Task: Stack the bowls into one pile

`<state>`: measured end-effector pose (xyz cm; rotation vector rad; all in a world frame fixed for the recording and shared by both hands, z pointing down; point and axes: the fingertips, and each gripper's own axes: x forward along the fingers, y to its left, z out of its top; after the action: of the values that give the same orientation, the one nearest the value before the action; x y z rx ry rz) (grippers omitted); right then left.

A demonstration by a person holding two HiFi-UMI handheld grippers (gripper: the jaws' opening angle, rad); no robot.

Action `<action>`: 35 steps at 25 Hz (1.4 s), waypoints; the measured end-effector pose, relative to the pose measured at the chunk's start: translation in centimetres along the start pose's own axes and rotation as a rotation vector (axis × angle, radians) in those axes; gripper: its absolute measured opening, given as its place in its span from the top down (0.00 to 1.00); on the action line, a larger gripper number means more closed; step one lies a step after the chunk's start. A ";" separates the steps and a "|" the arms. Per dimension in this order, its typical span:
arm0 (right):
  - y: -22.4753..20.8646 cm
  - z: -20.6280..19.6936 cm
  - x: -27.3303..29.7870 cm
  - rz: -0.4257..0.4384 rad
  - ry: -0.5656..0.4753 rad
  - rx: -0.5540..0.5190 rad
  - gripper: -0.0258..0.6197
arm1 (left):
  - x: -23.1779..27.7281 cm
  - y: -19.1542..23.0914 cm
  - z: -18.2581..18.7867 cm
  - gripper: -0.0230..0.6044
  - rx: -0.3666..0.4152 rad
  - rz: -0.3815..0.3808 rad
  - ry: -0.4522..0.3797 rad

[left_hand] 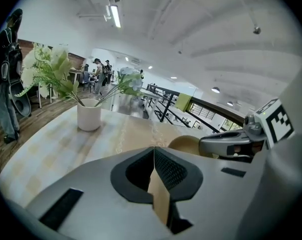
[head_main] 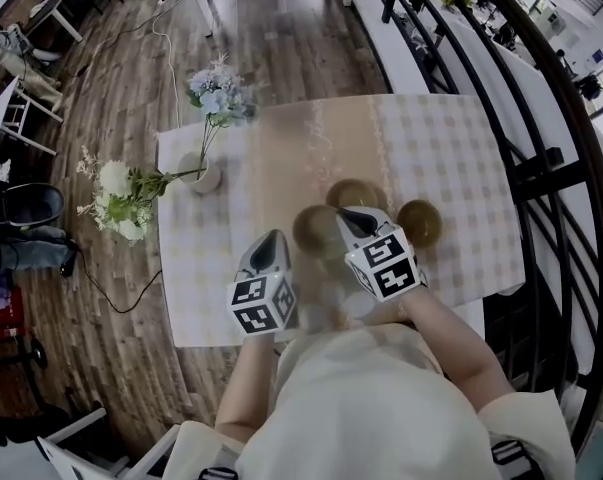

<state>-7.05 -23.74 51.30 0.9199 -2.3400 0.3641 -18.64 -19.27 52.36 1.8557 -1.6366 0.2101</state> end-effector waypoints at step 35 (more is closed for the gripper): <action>-10.0 -3.5 0.8 -0.246 0.112 0.119 0.94 | 2.2 -2.0 -0.1 0.96 0.000 -0.086 0.031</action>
<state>0.88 -29.80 54.92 1.1972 -2.0923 0.4444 -16.27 -21.04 52.83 1.9090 -1.5325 0.2009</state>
